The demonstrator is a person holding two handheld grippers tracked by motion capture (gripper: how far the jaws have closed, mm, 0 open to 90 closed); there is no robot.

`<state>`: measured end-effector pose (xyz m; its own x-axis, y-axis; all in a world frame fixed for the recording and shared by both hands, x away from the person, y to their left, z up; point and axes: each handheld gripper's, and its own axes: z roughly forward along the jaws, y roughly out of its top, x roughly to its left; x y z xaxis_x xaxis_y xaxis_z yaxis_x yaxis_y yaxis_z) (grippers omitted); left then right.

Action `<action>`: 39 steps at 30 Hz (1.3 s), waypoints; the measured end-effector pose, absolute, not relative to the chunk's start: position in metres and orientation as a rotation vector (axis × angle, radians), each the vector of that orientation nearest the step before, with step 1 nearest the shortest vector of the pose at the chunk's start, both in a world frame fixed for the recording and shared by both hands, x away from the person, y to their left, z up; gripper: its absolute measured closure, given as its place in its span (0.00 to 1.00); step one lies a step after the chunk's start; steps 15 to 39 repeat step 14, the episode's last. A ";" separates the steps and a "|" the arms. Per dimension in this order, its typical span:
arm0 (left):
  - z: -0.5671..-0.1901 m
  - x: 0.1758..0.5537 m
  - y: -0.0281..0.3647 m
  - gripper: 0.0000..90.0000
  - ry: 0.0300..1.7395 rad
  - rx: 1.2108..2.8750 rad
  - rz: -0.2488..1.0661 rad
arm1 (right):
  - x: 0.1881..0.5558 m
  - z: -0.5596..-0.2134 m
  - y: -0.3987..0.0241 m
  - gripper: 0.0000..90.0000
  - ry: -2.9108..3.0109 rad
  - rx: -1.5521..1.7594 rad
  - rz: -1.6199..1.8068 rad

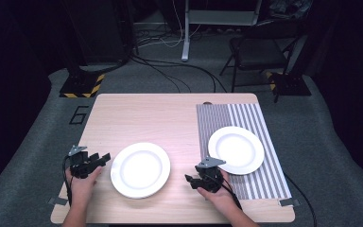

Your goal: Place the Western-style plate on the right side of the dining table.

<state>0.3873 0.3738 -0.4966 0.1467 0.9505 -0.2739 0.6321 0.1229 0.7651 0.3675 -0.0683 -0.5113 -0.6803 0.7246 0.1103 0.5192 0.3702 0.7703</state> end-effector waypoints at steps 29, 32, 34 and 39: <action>-0.497 0.387 0.379 0.45 1.573 1.590 0.498 | 0.367 -0.514 -0.064 0.47 2.388 1.104 1.194; -0.497 0.387 0.379 0.45 1.573 1.590 0.498 | 0.367 -0.514 -0.064 0.47 2.388 1.104 1.194; -0.497 0.387 0.379 0.45 1.573 1.590 0.498 | 0.367 -0.514 -0.064 0.47 2.388 1.104 1.194; -0.497 0.387 0.379 0.45 1.573 1.590 0.498 | 0.367 -0.514 -0.064 0.47 2.388 1.104 1.194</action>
